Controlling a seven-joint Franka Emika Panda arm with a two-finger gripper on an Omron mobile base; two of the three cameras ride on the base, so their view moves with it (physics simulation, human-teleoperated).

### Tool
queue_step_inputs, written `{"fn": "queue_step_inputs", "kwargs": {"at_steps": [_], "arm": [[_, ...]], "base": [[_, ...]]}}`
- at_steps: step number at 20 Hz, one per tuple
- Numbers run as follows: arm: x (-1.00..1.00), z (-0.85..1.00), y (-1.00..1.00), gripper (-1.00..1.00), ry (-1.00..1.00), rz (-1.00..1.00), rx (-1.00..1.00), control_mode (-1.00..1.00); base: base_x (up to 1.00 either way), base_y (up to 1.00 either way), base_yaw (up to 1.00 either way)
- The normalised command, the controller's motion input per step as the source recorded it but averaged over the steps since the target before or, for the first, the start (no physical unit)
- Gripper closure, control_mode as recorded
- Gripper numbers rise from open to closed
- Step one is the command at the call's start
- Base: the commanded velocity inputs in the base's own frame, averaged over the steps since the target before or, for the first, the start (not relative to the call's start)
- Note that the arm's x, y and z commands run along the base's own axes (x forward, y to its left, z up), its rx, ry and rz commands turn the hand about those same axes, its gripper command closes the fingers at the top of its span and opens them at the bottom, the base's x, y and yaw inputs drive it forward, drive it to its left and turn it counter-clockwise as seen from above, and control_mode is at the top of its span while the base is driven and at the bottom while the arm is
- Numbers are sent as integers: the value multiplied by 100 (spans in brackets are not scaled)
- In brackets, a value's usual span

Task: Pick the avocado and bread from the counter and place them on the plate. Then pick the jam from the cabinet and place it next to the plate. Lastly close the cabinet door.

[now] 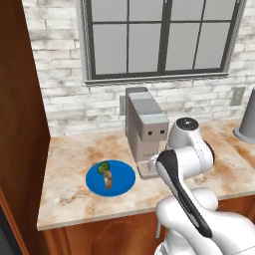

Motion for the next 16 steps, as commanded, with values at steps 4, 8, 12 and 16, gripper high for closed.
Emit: {"fn": "queue_step_inputs", "kwargs": {"at_steps": [4,8,12,16], "arm": [[0,0,-30,-100,0,0,5,-100],[0,0,-8,-100,0,0,4,100],[0,0,0,-100,0,0,0,100],[0,0,0,-100,0,0,0,100]], "base": [[0,0,0],[-15,-2,0],[-71,1,0],[-100,14,0]]}}
